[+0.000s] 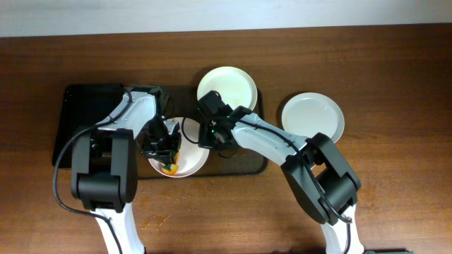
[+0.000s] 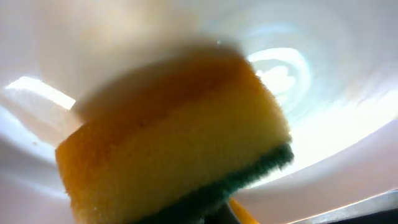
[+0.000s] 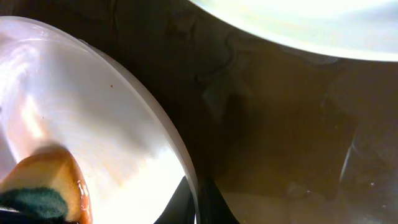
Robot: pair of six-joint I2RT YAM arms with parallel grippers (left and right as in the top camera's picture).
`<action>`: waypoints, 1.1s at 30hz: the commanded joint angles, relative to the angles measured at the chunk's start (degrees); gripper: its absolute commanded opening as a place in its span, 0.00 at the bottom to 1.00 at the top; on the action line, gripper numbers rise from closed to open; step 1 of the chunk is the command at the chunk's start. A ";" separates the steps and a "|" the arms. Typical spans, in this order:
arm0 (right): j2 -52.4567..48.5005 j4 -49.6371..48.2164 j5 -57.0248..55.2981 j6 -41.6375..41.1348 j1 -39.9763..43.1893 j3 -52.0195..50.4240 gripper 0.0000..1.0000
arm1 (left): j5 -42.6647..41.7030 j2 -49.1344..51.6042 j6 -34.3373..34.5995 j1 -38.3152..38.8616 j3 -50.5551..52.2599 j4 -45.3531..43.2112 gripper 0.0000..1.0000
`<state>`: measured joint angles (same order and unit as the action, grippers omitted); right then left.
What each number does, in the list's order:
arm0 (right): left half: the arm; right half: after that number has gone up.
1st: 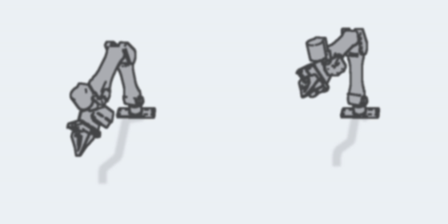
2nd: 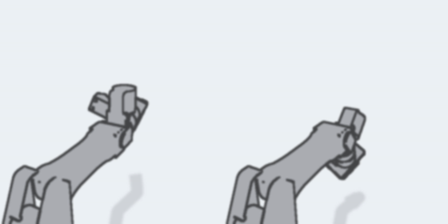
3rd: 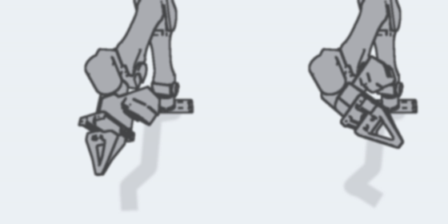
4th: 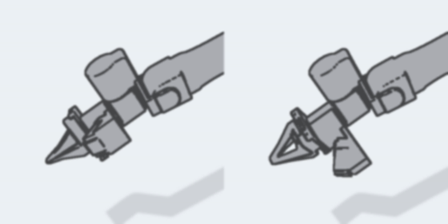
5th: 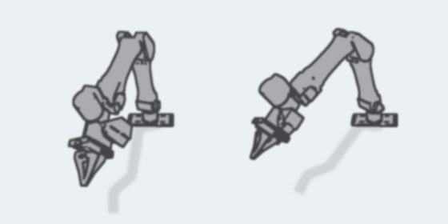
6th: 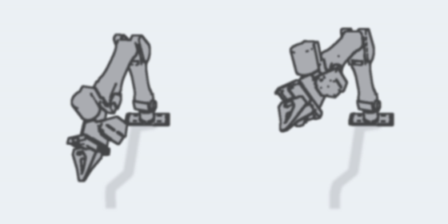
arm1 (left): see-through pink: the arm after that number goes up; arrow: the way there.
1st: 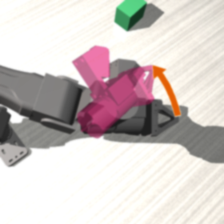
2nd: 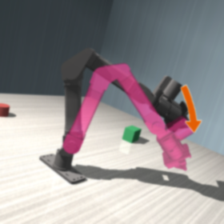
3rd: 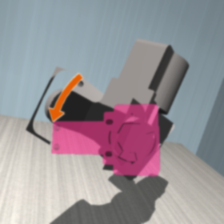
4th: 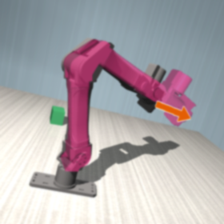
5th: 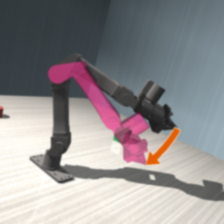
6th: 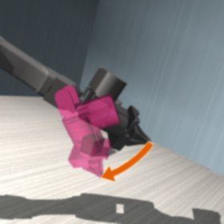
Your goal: Clean dirty plates on tray and stack at the side
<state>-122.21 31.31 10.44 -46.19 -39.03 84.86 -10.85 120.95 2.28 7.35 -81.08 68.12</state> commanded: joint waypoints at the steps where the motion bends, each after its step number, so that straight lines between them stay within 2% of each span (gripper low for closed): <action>1: -0.96 -0.72 0.13 -1.20 0.50 0.87 0.04 | 2.40 4.94 6.16 0.85 2.40 -12.94 0.01; 5: -0.96 -0.70 0.13 -1.20 0.48 0.87 0.04 | 9.53 4.94 9.53 0.85 2.40 -21.57 0.01; 6: -0.96 -0.70 0.13 -1.20 0.50 0.87 0.04 | 13.25 4.94 12.33 0.85 2.40 -23.54 0.01; 11: -0.96 -0.57 0.17 -1.20 0.48 0.87 0.04 | 22.73 4.94 17.86 0.85 2.40 -22.03 0.01; 14: -0.96 -0.48 0.55 -1.18 0.48 0.87 0.04 | 22.51 4.94 17.79 0.85 2.40 -18.47 0.01; 17: -0.96 -0.46 0.92 -0.96 0.48 0.87 0.04 | 18.25 4.94 13.77 0.81 2.16 -13.57 0.00; 18: -0.96 -0.46 1.03 -0.79 0.48 0.87 0.04 | 11.58 4.94 6.75 0.72 1.81 -11.10 0.00; 20: -0.96 -0.46 1.05 -0.79 0.48 0.87 0.04 | 3.34 4.94 -1.92 0.74 1.18 -8.85 0.00; 22: -0.96 -0.46 1.07 -0.79 0.48 0.87 0.04 | -2.84 4.94 -8.37 0.74 0.59 -7.76 0.01; 25: -0.96 -0.44 1.20 -0.79 0.48 0.87 0.04 | -9.55 4.94 -14.51 0.68 -0.46 -8.11 0.01; 28: -0.96 -0.07 1.20 -0.76 0.48 0.87 0.04 | -10.93 4.94 -14.49 0.07 -1.62 -10.75 0.00; 31: -0.96 -0.07 1.22 -0.79 0.48 0.87 0.04 | -10.54 4.94 -9.75 -1.11 -2.29 -16.15 0.00; 33: -0.96 -0.07 1.22 -0.79 0.48 0.87 0.04 | -6.12 4.94 -3.69 -1.81 -2.29 -18.60 0.01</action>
<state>-122.34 31.38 9.98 -47.75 -37.74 85.30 -18.76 121.30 -7.20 6.07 -84.14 54.08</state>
